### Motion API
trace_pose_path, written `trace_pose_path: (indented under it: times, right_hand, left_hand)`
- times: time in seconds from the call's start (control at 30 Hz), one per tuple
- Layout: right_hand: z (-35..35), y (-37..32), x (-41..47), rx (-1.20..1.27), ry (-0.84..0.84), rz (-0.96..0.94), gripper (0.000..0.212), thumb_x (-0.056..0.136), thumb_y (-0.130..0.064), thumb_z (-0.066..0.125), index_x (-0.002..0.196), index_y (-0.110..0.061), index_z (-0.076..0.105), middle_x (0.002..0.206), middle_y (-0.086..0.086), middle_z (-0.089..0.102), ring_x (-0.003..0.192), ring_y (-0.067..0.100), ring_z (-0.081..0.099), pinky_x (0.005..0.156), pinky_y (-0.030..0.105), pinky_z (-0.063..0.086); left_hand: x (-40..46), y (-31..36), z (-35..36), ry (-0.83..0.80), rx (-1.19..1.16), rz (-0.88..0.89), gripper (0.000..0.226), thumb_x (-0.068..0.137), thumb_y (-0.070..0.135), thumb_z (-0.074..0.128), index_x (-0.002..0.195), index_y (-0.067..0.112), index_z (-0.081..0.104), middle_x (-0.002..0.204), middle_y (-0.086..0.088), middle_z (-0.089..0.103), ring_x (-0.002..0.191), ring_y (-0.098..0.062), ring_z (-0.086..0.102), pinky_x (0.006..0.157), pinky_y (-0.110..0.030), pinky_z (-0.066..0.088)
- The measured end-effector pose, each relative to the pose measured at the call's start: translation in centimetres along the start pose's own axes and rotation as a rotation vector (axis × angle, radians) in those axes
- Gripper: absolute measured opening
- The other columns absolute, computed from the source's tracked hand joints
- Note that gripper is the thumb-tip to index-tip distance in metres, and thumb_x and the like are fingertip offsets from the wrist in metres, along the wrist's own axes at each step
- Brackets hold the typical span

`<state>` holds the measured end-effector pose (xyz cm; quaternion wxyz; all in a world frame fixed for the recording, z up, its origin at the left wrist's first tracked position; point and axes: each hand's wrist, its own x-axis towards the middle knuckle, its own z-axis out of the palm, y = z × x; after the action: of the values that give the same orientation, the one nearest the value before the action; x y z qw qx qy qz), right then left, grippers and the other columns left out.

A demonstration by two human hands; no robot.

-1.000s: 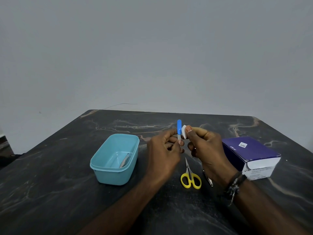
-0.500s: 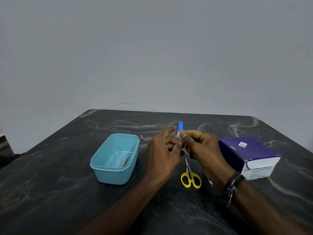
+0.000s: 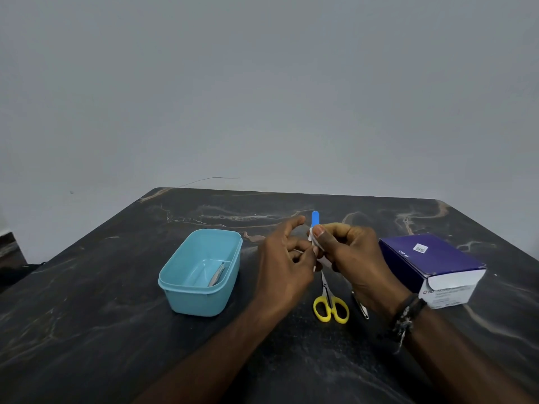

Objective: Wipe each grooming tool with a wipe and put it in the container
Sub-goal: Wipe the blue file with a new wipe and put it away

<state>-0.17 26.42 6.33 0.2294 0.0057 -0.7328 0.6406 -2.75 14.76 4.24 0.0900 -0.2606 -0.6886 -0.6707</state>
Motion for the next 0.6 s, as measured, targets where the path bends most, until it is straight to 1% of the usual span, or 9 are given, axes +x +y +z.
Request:
trace_pose_path:
  times: [0.07, 0.13, 0.2, 0.3, 0.37, 0.4, 0.47, 0.53, 0.6]
  right_hand:
    - [-0.27, 0.29, 0.29, -0.006, 0.072, 0.008, 0.021, 0.092, -0.015, 0.06, 0.083, 0.0, 0.072, 0.053, -0.006, 0.063, 0.047, 0.001, 0.056, 0.048, 0.015, 0.046]
    - [-0.52, 0.45, 0.54, -0.013, 0.156, 0.012, 0.019, 0.092, -0.02, 0.061, 0.084, -0.007, 0.072, 0.046, -0.014, 0.06, 0.044, -0.004, 0.054, 0.045, 0.011, 0.041]
    - [-0.55, 0.45, 0.58, -0.001, 0.175, 0.019, 0.02, 0.092, -0.022, 0.062, 0.084, -0.007, 0.072, 0.045, -0.014, 0.059, 0.042, -0.003, 0.053, 0.044, 0.01, 0.04]
    - [-0.18, 0.18, 0.12, -0.01, 0.051, 0.027, 0.024, 0.093, -0.018, 0.06, 0.083, -0.001, 0.071, 0.047, -0.006, 0.059, 0.042, 0.001, 0.053, 0.043, 0.016, 0.042]
    - [-0.03, -0.03, -0.09, -0.009, -0.019, 0.033, 0.025, 0.094, -0.013, 0.057, 0.083, 0.006, 0.069, 0.052, 0.0, 0.059, 0.04, 0.001, 0.052, 0.04, 0.014, 0.04]
    - [-0.06, -0.08, -0.08, -0.012, -0.035, 0.032, 0.024, 0.094, -0.011, 0.056, 0.083, 0.008, 0.068, 0.052, 0.001, 0.058, 0.039, 0.0, 0.051, 0.039, 0.012, 0.039]
    - [-0.21, -0.16, 0.0, -0.03, -0.025, 0.02, 0.024, 0.094, -0.011, 0.057, 0.082, 0.008, 0.069, 0.055, 0.003, 0.06, 0.041, -0.001, 0.052, 0.04, 0.011, 0.039]
    - [-0.41, 0.05, 0.24, -0.045, 0.045, 0.005, 0.025, 0.092, -0.014, 0.06, 0.08, 0.005, 0.07, 0.057, 0.003, 0.062, 0.044, -0.001, 0.054, 0.044, 0.011, 0.042]
    - [-0.61, 0.25, 0.49, -0.036, 0.14, 0.006, 0.023, 0.092, -0.019, 0.062, 0.081, -0.002, 0.072, 0.05, -0.009, 0.061, 0.045, -0.003, 0.054, 0.045, 0.012, 0.042]
  left_hand:
    - [-0.07, -0.07, 0.19, -0.023, 0.002, 0.0, 0.052, 0.087, 0.001, 0.065, 0.136, 0.01, 0.049, 0.075, -0.005, 0.073, 0.064, -0.011, 0.071, 0.06, -0.016, 0.054]
    - [-0.25, -0.01, 0.45, -0.057, 0.031, 0.0, 0.054, 0.087, 0.0, 0.064, 0.137, 0.011, 0.048, 0.075, -0.002, 0.073, 0.065, -0.011, 0.071, 0.06, -0.017, 0.056]
    - [-0.37, 0.01, 0.52, -0.071, 0.043, -0.004, 0.055, 0.087, 0.0, 0.064, 0.138, 0.011, 0.047, 0.075, -0.001, 0.072, 0.067, -0.012, 0.071, 0.061, -0.017, 0.056]
    - [-0.2, -0.12, 0.34, -0.029, 0.006, -0.011, 0.052, 0.087, 0.0, 0.065, 0.135, 0.01, 0.05, 0.074, -0.006, 0.073, 0.066, -0.015, 0.072, 0.061, -0.02, 0.057]
    - [-0.02, -0.12, 0.14, 0.003, -0.012, -0.017, 0.048, 0.088, 0.003, 0.065, 0.133, 0.011, 0.051, 0.073, -0.008, 0.073, 0.066, -0.016, 0.073, 0.061, -0.021, 0.058]
    - [0.05, -0.1, 0.1, 0.009, -0.017, -0.022, 0.047, 0.088, 0.004, 0.065, 0.133, 0.011, 0.051, 0.073, -0.008, 0.073, 0.066, -0.017, 0.073, 0.061, -0.021, 0.058]
    - [0.14, -0.14, 0.14, 0.01, -0.025, -0.028, 0.046, 0.088, 0.004, 0.065, 0.131, 0.011, 0.052, 0.074, -0.009, 0.074, 0.066, -0.017, 0.073, 0.061, -0.022, 0.058]
    - [0.1, -0.14, 0.27, -0.008, -0.024, -0.026, 0.046, 0.087, 0.001, 0.065, 0.13, 0.011, 0.052, 0.074, -0.008, 0.074, 0.064, -0.016, 0.072, 0.061, -0.02, 0.057]
    - [-0.16, -0.05, 0.49, -0.046, -0.002, -0.026, 0.047, 0.087, 0.0, 0.064, 0.13, 0.014, 0.052, 0.074, -0.005, 0.073, 0.064, -0.014, 0.071, 0.059, -0.018, 0.055]
